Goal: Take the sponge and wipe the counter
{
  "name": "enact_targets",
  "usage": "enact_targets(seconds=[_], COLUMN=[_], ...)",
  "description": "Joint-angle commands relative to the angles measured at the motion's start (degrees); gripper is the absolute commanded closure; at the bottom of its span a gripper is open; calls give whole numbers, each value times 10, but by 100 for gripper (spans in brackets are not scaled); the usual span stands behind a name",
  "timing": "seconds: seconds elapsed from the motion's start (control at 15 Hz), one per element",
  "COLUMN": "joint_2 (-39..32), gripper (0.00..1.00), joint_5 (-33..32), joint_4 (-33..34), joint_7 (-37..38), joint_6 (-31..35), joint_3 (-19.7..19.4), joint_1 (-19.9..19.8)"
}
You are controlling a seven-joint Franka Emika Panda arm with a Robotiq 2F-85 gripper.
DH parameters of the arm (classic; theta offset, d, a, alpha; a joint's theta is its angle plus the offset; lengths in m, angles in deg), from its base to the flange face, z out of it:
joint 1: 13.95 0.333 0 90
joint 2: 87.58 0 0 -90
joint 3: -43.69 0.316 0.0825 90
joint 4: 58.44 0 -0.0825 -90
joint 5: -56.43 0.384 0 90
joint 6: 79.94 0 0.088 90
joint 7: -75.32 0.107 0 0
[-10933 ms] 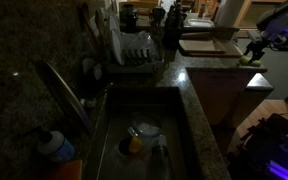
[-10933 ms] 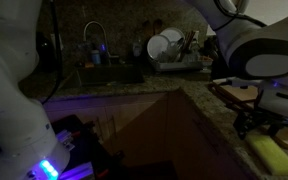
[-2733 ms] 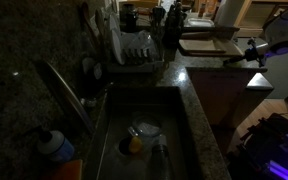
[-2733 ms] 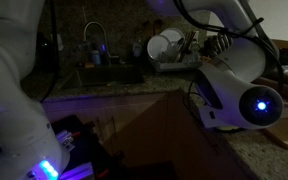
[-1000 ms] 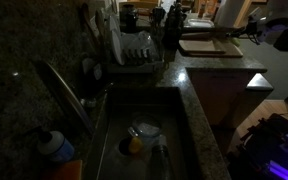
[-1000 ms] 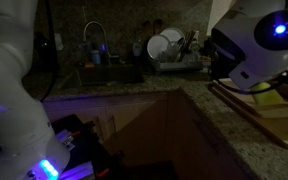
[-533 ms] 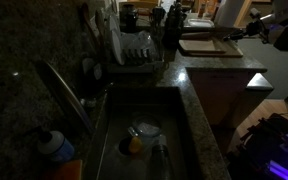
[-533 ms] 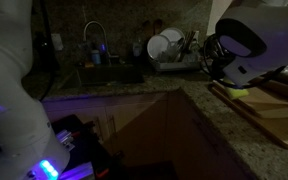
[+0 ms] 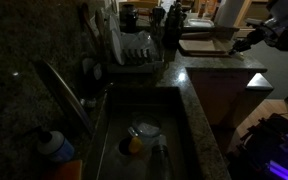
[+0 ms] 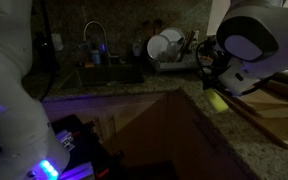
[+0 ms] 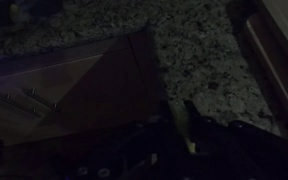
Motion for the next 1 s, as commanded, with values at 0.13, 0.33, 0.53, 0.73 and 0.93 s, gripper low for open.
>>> enact_targets(seconds=[0.13, 0.33, 0.53, 0.73, 0.93], joint_2=[10, 9, -3, -15, -13], gripper=[95, 95, 95, 95, 82], joint_5=[58, 99, 142, 147, 130], joint_4=[-42, -51, -46, -39, -37], joint_7=[-26, -35, -50, -42, -30], joint_6=[101, 153, 203, 229, 213], joint_3=[14, 26, 39, 46, 46], joint_1=[22, 35, 46, 56, 56])
